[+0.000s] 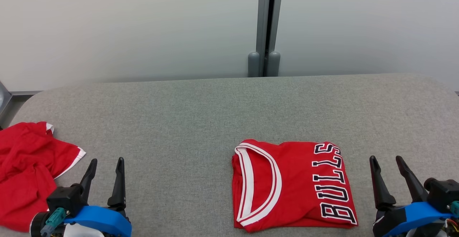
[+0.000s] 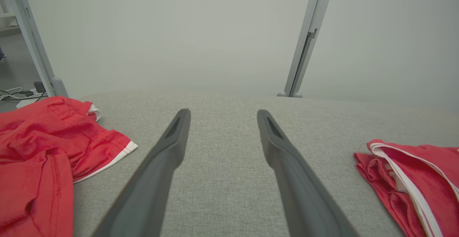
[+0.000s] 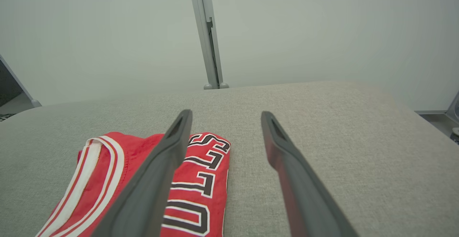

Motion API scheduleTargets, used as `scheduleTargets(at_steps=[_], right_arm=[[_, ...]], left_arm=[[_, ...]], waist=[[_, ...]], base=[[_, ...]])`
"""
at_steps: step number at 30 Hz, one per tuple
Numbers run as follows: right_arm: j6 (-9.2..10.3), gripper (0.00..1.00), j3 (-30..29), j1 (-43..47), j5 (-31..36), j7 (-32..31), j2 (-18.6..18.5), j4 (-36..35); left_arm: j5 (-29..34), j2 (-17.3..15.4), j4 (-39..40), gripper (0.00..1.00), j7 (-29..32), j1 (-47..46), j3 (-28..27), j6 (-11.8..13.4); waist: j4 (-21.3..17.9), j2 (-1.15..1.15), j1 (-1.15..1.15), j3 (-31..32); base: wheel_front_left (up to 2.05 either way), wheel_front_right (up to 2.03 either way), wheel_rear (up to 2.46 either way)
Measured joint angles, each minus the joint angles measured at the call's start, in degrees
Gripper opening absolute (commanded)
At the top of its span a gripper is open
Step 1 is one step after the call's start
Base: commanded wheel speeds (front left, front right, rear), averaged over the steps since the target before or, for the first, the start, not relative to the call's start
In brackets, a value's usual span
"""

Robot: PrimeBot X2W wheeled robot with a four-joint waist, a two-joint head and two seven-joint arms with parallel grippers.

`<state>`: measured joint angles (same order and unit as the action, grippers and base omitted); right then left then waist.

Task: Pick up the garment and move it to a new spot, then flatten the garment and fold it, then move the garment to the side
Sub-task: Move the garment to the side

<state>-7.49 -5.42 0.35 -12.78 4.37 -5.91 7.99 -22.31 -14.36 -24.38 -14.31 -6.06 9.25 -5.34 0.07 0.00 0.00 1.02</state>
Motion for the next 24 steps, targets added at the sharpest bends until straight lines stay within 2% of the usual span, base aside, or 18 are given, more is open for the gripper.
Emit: scheduleTargets(at_steps=[11, 14, 17, 24], right_arm=[[0.00, 1.00, 1.00, -0.58, -0.53, -0.09, -0.04, 1.05], [0.00, 1.00, 1.65, -1.37, -0.86, -1.86, -0.12, 1.04], [0.00, 1.00, 2.09, -2.77, -0.92, -5.99, -0.12, 0.68], [0.00, 1.00, 1.93, -6.94, -1.64, -20.96, -0.10, 2.05]], left_arm=[[-0.45, 0.02, -0.97, 1.00, -0.46, -1.05, 0.33, -0.32], [-0.46, 0.00, -1.01, 1.00, -0.51, -1.25, 0.42, -0.58], [-0.46, -0.03, -1.02, 1.00, -0.52, -1.44, 0.47, -0.62], [-0.45, -0.11, -1.02, 1.00, -0.59, -2.59, 1.07, -0.85]], waist=[[-0.06, 0.00, 0.00, -0.18], [0.05, 0.00, 0.00, -0.30], [0.10, 0.00, 0.00, -0.55], [0.59, 0.00, 0.00, -1.24]], base=[[0.00, 0.00, 0.00], [0.00, 0.00, 0.00], [0.00, 0.00, 0.00], [0.00, 0.00, 0.00]])
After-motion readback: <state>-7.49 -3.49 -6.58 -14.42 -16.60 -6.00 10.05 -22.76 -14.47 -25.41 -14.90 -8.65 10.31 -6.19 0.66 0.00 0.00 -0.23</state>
